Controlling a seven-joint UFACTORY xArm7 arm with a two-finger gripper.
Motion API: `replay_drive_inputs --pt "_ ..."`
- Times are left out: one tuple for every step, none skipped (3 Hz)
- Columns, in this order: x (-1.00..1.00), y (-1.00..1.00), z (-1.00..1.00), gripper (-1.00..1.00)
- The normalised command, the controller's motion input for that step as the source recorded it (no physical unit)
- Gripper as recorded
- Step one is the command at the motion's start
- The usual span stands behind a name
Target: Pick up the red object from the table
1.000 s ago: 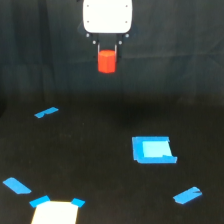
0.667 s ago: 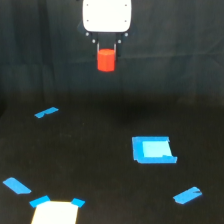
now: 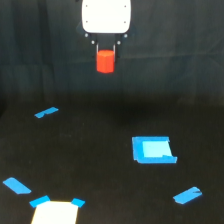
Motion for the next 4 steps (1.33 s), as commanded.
replay_drive_inputs --pt "-0.04 -0.23 0.15 -0.95" --pt "-0.02 0.21 0.32 -1.00" --pt "0.03 -0.18 0.25 -1.00" --pt "0.08 0.22 0.21 -0.79"
